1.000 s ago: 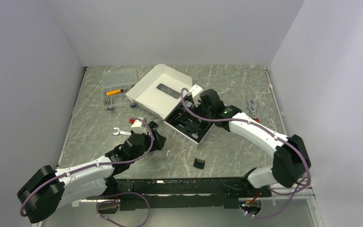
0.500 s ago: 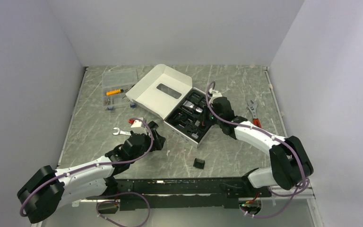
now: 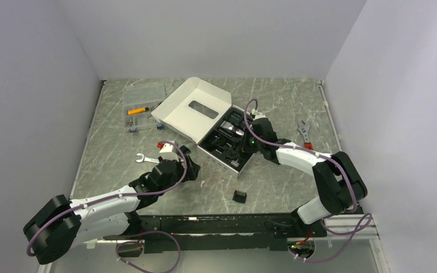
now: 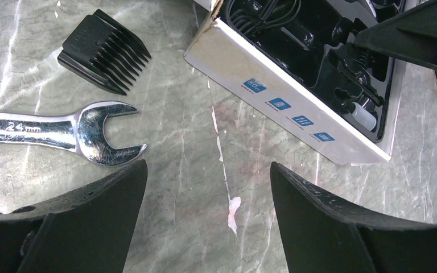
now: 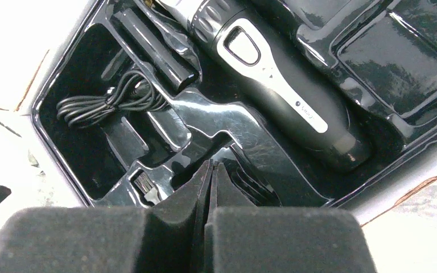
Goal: Sort the hair-cutting tools
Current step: Adjust the storage box at the center of the board.
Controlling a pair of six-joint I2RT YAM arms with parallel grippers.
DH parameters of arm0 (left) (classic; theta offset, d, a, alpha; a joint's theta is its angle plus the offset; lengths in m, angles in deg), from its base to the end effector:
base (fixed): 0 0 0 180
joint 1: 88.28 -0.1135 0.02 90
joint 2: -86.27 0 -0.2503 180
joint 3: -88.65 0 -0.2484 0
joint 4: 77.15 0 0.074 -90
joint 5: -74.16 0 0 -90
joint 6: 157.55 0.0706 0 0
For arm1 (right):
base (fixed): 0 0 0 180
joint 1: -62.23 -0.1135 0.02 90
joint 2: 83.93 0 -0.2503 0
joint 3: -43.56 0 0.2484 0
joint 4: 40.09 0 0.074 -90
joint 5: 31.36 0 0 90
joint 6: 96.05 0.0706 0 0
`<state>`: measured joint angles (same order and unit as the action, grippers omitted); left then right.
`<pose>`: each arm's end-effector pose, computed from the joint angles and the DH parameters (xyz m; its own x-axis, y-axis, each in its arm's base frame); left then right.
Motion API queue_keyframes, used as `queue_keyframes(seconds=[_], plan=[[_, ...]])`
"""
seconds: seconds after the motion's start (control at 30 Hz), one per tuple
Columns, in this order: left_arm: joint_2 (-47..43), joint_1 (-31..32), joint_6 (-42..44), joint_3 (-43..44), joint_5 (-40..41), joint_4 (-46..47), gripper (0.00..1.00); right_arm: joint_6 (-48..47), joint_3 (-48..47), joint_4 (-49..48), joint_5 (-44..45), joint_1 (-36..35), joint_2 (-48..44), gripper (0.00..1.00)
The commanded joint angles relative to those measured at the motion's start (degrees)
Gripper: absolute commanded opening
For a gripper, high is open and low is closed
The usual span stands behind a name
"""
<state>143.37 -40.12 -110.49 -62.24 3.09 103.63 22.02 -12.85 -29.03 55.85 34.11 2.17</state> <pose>0.1695 -0.1550 0.1427 -0.5723 -0.3269 -0.7521 0.1672 0.8513 -0.4973 0.2879 0.1577 0.1459 -0.7448 0.1349 -0.6535 -0.1732 0.9067 0.3845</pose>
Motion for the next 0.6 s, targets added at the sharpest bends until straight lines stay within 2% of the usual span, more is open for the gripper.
queue_keyframes(seconds=[0.0,0.13,0.27,0.3,0.47,0.5,0.57], plan=[[0.4,0.4,-0.6,2.1,1.1,0.9,0.85,0.9,0.4,-0.9,2.7,0.3,-2.1,0.00],[0.9,0.5,-0.7,2.3,1.1,1.1,0.85,0.5,0.2,-1.2,2.6,0.3,-6.6,0.00],[0.8,0.9,-0.6,2.5,1.4,0.9,0.85,0.2,0.5,-1.4,9.2,0.8,-13.4,0.02],[0.7,0.9,-0.4,2.6,1.6,0.8,0.85,0.2,0.5,-1.2,11.4,1.2,-14.8,0.09],[0.4,0.9,0.7,3.5,2.3,0.9,0.85,2.2,-1.3,0.0,19.7,7.2,-16.2,0.64],[0.9,0.9,1.0,4.1,2.3,0.8,0.85,2.5,-1.7,-0.8,19.5,8.8,-15.1,0.72],[2.5,0.9,1.6,6.0,2.1,0.2,0.86,2.8,-2.9,-3.1,15.8,12.3,-12.0,0.77]])
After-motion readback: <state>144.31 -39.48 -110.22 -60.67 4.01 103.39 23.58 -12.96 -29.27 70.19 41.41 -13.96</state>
